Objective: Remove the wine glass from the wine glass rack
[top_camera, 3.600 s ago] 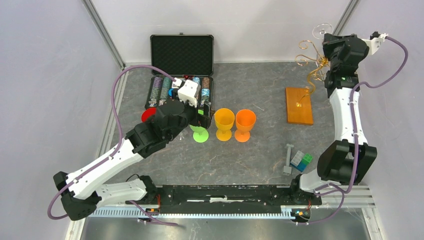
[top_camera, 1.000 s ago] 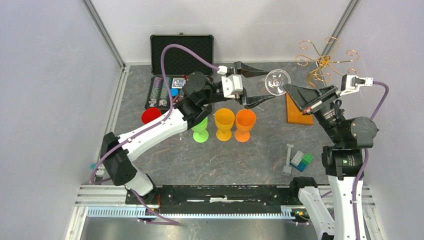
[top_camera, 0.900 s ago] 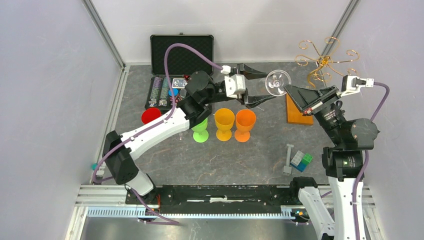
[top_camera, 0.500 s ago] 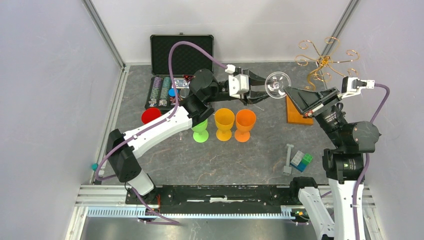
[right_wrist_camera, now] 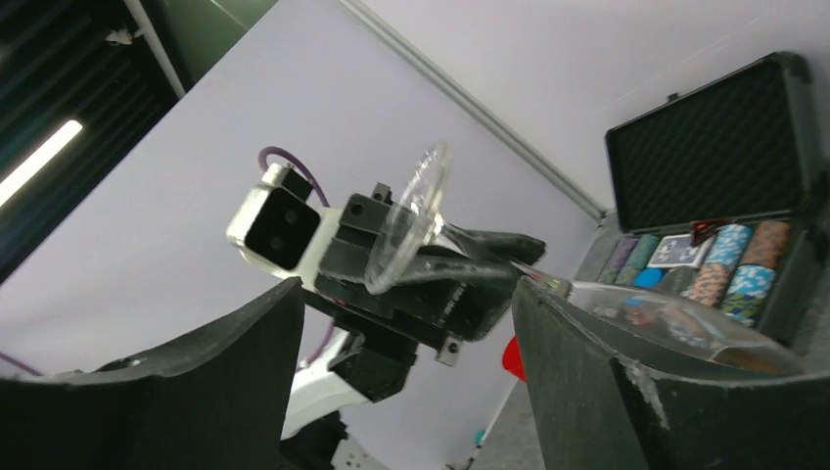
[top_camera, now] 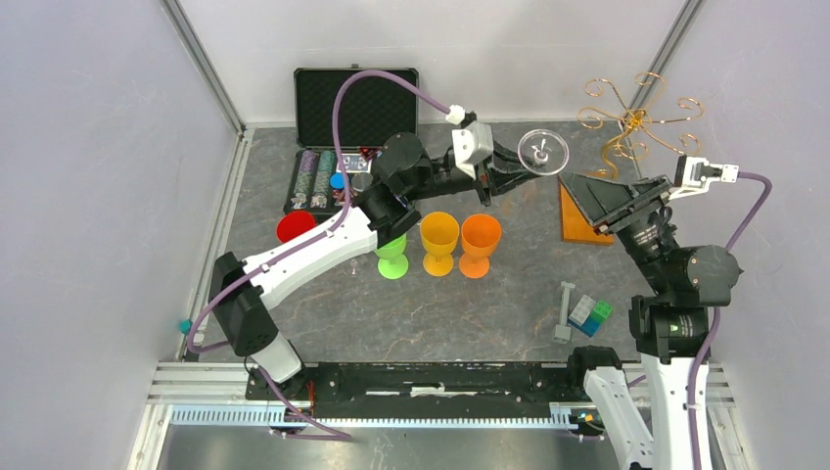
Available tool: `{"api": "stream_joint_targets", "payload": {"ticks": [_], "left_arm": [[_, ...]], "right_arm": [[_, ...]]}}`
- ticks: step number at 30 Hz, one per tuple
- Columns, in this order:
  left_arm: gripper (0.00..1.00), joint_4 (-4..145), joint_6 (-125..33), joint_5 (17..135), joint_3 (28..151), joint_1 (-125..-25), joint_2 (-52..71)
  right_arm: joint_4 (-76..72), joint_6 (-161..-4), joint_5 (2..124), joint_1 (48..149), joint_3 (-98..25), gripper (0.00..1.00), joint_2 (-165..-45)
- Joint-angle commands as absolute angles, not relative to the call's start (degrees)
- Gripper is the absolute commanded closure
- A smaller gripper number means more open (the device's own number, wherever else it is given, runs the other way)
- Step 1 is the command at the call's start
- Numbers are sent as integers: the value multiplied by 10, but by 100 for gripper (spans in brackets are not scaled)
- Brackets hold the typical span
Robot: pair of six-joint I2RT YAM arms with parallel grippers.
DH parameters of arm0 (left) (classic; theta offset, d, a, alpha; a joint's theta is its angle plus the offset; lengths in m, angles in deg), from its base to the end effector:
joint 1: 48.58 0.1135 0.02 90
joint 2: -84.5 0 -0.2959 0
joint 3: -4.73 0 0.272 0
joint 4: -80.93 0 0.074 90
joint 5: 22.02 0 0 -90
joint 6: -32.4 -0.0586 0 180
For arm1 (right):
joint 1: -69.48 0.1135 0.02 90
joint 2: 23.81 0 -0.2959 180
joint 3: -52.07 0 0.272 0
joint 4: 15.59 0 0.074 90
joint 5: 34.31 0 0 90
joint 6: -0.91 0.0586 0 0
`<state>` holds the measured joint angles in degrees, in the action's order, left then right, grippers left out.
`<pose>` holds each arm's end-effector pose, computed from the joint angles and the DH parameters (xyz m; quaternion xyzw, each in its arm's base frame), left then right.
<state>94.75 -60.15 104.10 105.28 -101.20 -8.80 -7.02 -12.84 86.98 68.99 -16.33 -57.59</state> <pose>0.2276 -0.3548 0.4869 0.4757 0.3585 -0.4907 0.6360 0.1096 0.0295 0.4870 0.1372 0.5418 0.6143 0.5571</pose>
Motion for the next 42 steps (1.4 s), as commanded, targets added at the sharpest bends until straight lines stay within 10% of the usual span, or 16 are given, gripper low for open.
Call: {"api": "stream_joint_targets", "payload": {"ticks": [1, 18, 42], "left_arm": [[98, 957, -458, 914, 1090, -1013, -55], [98, 1075, -151, 599, 1012, -1014, 28], [98, 1102, -122, 591, 1011, -1014, 29]], "right_arm": [[-93, -213, 824, 690, -123, 16, -551], [-219, -136, 828, 691, 29, 2, -450], [-407, 8, 904, 691, -33, 43, -565]]}}
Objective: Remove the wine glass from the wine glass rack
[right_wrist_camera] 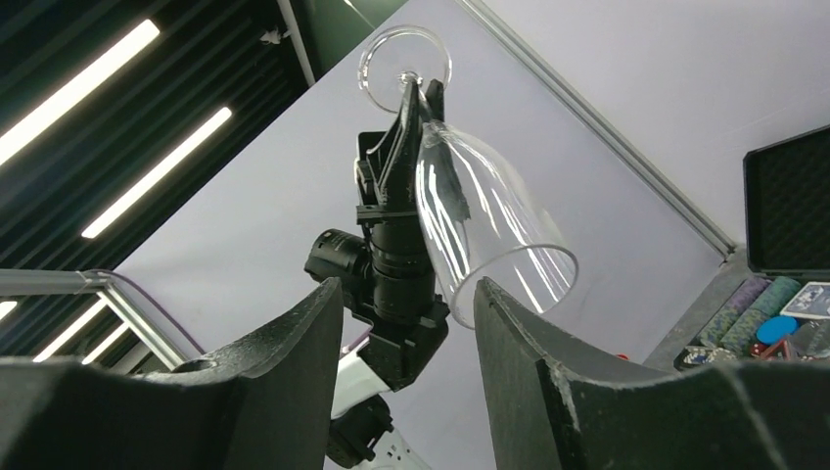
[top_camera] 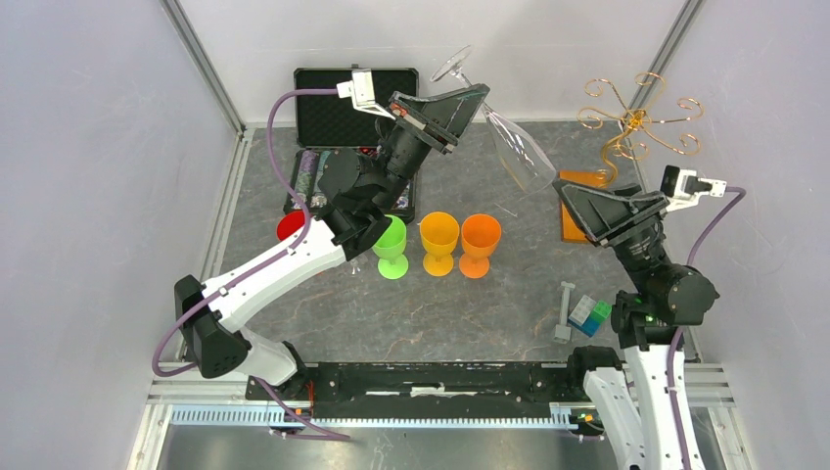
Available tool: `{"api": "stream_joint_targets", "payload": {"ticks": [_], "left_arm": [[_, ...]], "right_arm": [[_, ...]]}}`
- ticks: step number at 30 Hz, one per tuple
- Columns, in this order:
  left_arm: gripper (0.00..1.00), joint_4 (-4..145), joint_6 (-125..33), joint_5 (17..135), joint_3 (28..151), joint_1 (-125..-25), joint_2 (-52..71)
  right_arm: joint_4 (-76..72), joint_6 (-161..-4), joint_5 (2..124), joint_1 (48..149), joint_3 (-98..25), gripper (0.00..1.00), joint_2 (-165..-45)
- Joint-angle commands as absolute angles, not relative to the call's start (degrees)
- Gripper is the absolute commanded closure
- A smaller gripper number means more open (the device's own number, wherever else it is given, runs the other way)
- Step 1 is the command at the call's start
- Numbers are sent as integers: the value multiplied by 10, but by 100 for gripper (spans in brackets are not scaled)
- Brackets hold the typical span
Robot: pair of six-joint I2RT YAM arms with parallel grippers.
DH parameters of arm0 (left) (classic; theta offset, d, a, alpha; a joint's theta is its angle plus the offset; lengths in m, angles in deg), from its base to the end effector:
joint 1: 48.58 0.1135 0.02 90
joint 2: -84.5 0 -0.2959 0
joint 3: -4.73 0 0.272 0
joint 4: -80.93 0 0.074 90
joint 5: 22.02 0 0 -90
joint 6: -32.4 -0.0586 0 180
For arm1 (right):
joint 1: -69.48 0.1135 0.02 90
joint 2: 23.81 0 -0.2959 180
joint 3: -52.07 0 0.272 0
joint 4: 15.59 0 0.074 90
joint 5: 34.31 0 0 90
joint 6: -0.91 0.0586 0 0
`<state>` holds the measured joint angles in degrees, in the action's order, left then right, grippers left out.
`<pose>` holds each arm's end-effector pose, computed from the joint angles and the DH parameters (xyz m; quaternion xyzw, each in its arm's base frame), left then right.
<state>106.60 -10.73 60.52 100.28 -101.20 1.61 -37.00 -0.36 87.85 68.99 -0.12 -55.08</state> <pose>0.2200 -0.2754 0.5487 -0.0367 0.4372 -0.6671 0.6020 0.1128 0.0302 0.4475 0.0923 0.4544 0.6922 0.5530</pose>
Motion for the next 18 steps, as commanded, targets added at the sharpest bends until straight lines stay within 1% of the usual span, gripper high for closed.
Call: {"api": "stream_joint_targets", "payload": {"ticks": [1, 7, 11, 14, 16, 18], "left_arm": [[98, 1102, -122, 591, 1010, -1014, 29], [98, 1109, -129, 590, 1011, -1014, 25], [98, 1121, -128, 589, 1010, -1014, 21], [98, 1116, -115, 598, 1014, -1014, 11], [98, 1124, -102, 590, 1006, -1014, 6], [98, 1133, -94, 587, 1005, -1014, 0]], "right_arm": [[-414, 13, 906, 691, -31, 43, -570], [-406, 7, 916, 691, -32, 45, -589], [-454, 27, 913, 691, -17, 45, -603], [-528, 60, 907, 692, -6, 50, -619], [-558, 74, 905, 691, -7, 55, -628], [-574, 80, 899, 692, -7, 58, -632]]}}
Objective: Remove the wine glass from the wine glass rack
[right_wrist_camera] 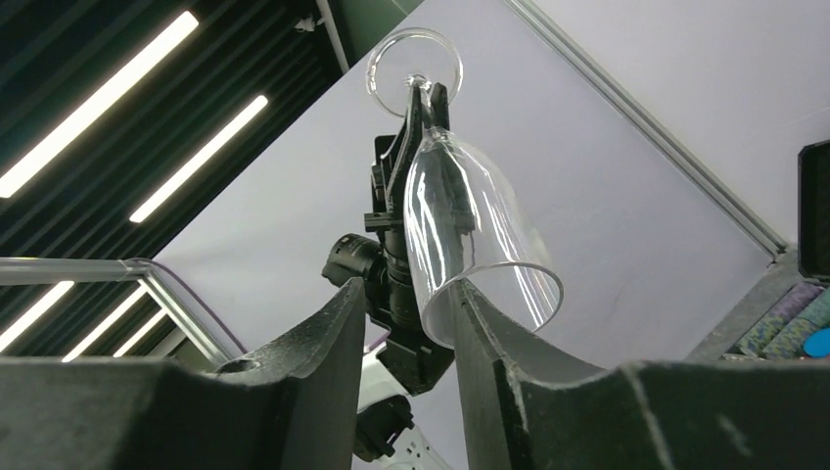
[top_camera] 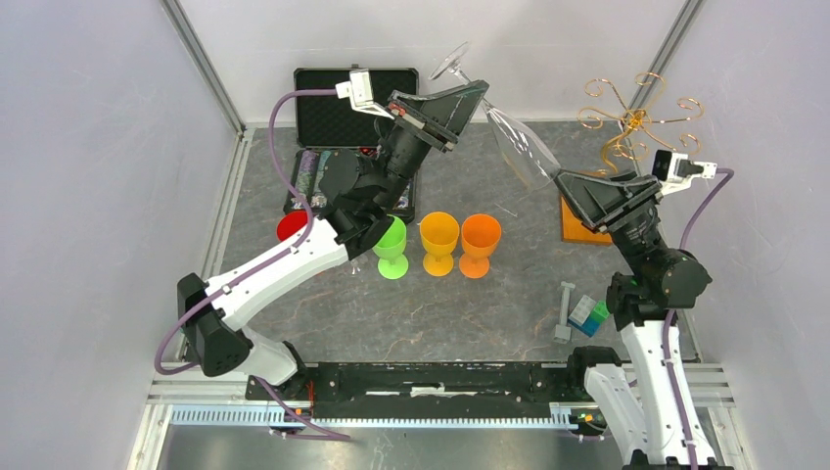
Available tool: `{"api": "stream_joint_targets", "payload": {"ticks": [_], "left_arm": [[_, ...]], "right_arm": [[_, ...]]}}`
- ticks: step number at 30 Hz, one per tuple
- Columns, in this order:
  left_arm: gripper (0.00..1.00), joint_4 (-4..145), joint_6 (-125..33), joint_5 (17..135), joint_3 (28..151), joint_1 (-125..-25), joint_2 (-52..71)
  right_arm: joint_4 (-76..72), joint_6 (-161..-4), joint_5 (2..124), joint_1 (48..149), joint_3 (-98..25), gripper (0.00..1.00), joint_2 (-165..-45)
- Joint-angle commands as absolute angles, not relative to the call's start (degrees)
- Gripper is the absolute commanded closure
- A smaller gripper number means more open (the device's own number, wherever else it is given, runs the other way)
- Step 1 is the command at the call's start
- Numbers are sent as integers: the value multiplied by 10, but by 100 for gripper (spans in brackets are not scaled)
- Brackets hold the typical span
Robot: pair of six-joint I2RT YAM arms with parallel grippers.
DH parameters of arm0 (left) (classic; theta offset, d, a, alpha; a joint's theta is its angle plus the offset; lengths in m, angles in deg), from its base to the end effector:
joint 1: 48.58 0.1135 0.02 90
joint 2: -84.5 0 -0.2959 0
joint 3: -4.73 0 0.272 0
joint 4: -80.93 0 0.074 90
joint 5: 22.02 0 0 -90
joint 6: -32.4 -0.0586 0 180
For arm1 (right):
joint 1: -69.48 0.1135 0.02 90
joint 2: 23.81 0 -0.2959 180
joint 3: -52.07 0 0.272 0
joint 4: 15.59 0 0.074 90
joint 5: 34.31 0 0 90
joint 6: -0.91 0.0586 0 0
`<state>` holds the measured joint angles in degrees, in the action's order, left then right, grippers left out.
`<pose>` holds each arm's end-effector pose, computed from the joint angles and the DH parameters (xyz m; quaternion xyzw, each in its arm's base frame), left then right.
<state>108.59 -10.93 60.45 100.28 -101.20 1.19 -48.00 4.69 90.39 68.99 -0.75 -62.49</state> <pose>0.2202 -0.2756 0.5498 -0.0375 0.4250 -0.6709 0.6065 0.1371 0.0322 0.4536 0.0705 0.4434 0.7205 0.5285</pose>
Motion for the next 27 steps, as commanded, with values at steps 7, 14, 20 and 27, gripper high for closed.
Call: {"api": "stream_joint_targets", "payload": {"ticks": [7, 14, 20, 27], "left_arm": [[98, 1142, -99, 602, 1014, -1023, -11], [98, 1193, -123, 614, 1003, -1052, -34], [98, 1242, -116, 597, 968, -1068, -43], [92, 1265, -121, 581, 939, -1069, -35]], "right_arm": [[-542, 65, 920, 691, -17, 66, -647], [-437, 27, 943, 692, -28, 59, -643], [-431, 31, 905, 692, 13, 78, -625], [-392, -51, 869, 692, 3, 100, -617]]}}
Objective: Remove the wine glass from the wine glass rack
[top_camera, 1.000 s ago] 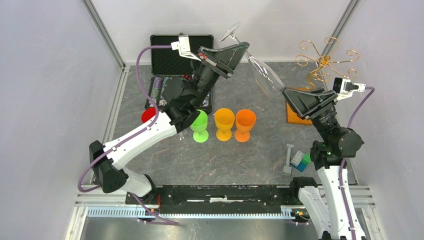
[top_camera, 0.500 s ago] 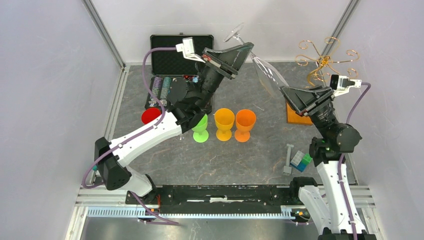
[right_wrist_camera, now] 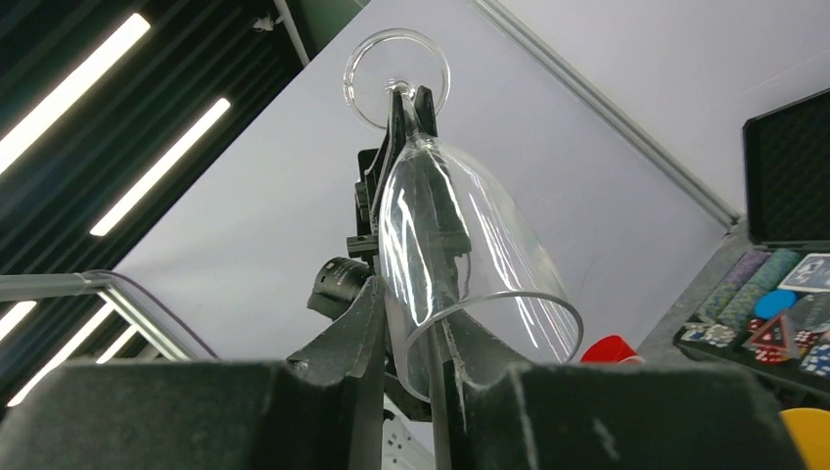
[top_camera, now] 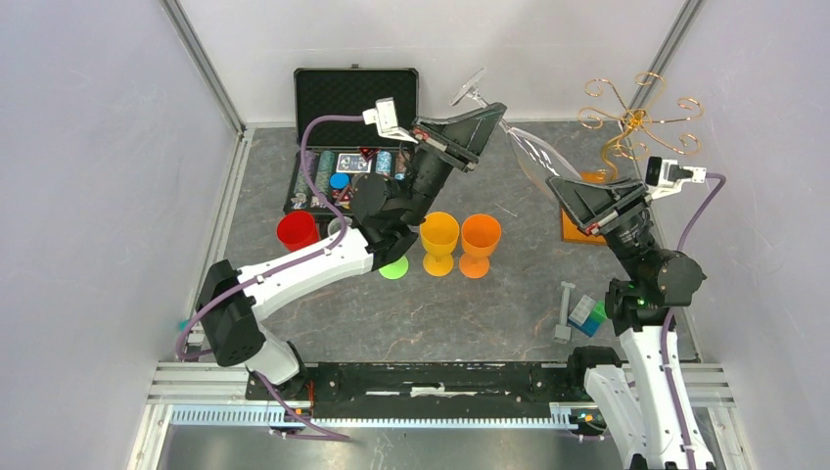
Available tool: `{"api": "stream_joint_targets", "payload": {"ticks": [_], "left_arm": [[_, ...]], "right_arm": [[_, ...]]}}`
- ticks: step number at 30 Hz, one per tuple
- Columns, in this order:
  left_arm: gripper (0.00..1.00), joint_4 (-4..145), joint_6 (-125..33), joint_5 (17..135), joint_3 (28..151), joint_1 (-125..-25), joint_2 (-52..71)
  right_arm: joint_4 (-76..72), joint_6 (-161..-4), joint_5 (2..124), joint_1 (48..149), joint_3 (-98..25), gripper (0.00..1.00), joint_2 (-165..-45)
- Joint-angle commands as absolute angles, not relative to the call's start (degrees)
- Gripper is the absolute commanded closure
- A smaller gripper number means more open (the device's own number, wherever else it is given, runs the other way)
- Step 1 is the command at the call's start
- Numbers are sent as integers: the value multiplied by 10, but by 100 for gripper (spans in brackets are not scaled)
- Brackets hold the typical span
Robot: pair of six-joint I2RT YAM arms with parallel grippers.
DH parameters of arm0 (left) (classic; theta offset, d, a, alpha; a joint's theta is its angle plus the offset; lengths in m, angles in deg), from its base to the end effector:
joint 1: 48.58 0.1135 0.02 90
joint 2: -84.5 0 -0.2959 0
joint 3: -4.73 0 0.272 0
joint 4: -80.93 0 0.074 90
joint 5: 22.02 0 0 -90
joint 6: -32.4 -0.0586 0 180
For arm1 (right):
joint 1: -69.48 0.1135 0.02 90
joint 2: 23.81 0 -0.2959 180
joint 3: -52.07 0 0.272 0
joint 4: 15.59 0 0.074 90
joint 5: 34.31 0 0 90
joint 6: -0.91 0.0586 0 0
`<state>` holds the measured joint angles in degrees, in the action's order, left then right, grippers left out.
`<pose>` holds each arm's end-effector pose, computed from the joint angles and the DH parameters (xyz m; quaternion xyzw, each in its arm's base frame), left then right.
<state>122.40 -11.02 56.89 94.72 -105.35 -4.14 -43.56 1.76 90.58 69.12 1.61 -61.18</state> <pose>0.2184 -0.3128 0.5051 -0.0528 0.4046 -0.6916 0.5960 0.1420 0.0326 0.4349 0.0915 0.4714 0.7040 0.5232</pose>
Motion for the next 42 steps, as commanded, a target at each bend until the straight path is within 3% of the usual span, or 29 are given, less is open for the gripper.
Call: {"api": "stream_joint_targets", "payload": {"ticks": [1, 10, 17, 29, 37, 42], "left_arm": [[89, 1267, -124, 582, 937, -1069, -34], [54, 1283, -184, 591, 893, -1068, -5], [42, 1297, -189, 603, 878, -1068, 1], [38, 1211, -247, 584, 838, -1068, 57], [35, 959, -353, 517, 763, -1069, 214], [33, 903, -384, 478, 687, -1068, 307]], "right_arm": [[-385, -65, 871, 692, -3, 100, -620], [-368, -171, 840, 691, -21, 100, -618], [-417, -161, 840, 691, -1, 100, -624], [-303, -272, 820, 691, -47, 100, -631], [-64, -505, 777, 692, -131, 100, -634], [14, -581, 767, 691, -111, 100, -610]]}}
